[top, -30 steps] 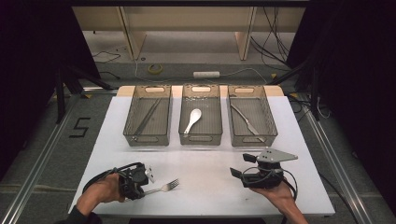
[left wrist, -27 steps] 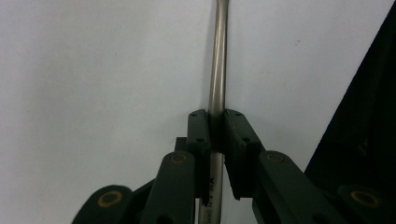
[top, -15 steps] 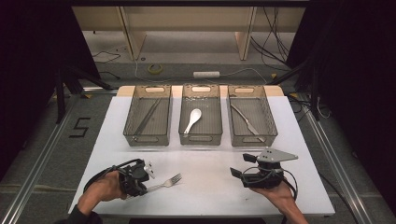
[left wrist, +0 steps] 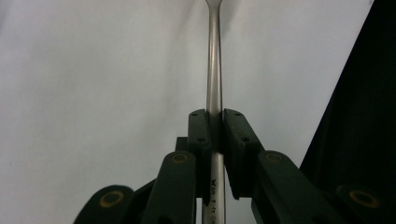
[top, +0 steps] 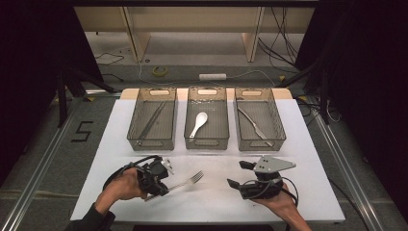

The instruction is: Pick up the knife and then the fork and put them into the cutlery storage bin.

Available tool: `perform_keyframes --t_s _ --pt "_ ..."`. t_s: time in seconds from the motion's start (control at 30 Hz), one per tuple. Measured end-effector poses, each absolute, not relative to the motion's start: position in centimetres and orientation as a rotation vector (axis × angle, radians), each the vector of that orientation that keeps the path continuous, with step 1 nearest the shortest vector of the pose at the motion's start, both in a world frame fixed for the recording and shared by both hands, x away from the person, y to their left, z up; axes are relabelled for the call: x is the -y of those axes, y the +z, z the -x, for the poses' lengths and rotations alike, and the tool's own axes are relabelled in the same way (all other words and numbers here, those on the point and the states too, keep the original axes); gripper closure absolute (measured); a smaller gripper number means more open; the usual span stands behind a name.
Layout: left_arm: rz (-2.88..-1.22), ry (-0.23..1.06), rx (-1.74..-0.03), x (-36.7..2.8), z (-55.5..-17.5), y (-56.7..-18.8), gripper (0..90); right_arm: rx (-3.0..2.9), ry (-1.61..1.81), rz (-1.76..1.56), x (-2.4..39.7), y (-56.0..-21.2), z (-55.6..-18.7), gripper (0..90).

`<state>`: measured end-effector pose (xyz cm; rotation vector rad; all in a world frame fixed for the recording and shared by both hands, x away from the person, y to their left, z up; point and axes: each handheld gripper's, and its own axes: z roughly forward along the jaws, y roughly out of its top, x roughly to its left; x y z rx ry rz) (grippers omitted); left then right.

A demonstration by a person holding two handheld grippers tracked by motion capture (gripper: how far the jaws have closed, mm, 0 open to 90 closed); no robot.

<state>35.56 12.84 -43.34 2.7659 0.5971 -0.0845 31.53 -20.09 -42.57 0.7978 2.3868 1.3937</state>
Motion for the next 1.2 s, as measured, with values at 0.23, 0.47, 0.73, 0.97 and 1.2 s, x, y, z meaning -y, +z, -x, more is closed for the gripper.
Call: perform_keyframes --t_s 0.23,0.47,0.73,0.97,1.2 --pt "-2.778 -0.112 -0.524 -9.9 -36.1 -42.5 81.4 -2.435 1.364 -0.647 17.9 -42.6 -30.7 27.1" --pt "-2.812 -0.113 -0.463 -8.0 -36.4 -41.7 81.3 -2.478 1.300 -0.525 15.9 -43.0 -30.1 27.1" --pt "-2.826 -0.130 -0.443 -6.3 -36.6 -41.6 81.3 -2.498 1.199 -0.427 14.4 -43.5 -29.8 27.7" --pt "-2.833 -0.147 -0.417 -5.5 -36.6 -41.4 81.3 -2.498 1.090 -0.326 13.1 -44.1 -29.7 31.4" --pt "-2.837 -0.161 -0.388 -4.7 -36.2 -41.0 81.3 -2.513 0.994 -0.232 12.0 -44.8 -29.8 41.3"
